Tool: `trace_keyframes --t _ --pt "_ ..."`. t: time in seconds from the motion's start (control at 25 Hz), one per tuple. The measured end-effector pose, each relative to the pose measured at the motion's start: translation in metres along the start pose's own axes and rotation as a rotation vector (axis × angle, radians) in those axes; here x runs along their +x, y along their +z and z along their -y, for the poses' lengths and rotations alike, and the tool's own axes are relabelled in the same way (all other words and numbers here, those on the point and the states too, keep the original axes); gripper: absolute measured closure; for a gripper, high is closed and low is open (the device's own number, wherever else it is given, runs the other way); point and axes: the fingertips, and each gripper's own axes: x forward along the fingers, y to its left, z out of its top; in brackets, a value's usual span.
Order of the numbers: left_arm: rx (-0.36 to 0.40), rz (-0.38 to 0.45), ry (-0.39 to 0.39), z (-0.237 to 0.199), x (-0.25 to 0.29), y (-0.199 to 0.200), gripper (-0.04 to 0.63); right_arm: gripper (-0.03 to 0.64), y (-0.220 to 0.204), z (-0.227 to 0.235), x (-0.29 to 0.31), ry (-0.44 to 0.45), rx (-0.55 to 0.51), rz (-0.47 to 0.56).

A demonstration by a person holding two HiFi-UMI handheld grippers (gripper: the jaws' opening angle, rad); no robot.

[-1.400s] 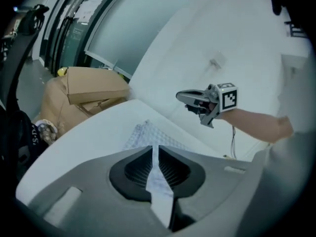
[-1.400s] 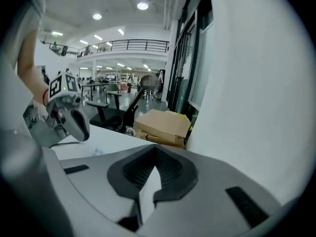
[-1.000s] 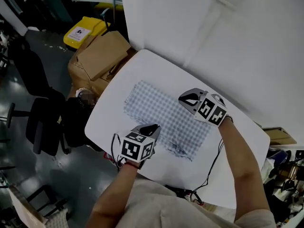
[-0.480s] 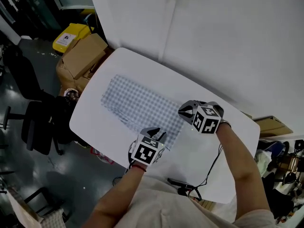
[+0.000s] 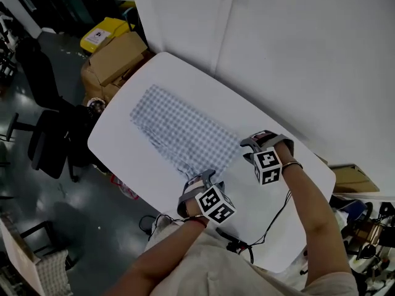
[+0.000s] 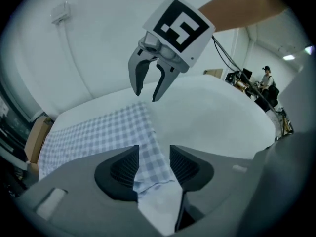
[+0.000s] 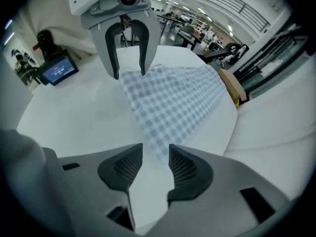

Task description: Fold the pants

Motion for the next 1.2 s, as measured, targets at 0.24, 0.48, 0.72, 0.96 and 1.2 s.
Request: trace_keyframes --t 0.24,0.48,0.72,0.96,1.2 --pt "-0.157 -0.090 0.033 0.011 0.024 -0.024 0.408 0.443 -0.006 -0.001 0.022 0.007 -0.171 -0.015" --pt "-0.189 -0.159 0.090 0.005 0.042 -0.035 0.413 0.466 -0.010 -0.006 0.049 0.028 -0.231 -0.024" --pt "-0.141 -0.171 0.086 0.005 0.046 -0.040 0.453 0.572 -0.014 0.001 0.060 0.003 -0.260 -0.045" --pt "-0.089 -0.200 0.057 0.004 0.041 -0.049 0.537 0.589 -0.015 0.003 0.049 0.009 -0.217 -0.031" --pt "-0.159 -0.185 -0.068 0.019 0.017 -0.057 0.546 0.589 -0.007 -0.019 0.030 0.072 -0.181 0.010"
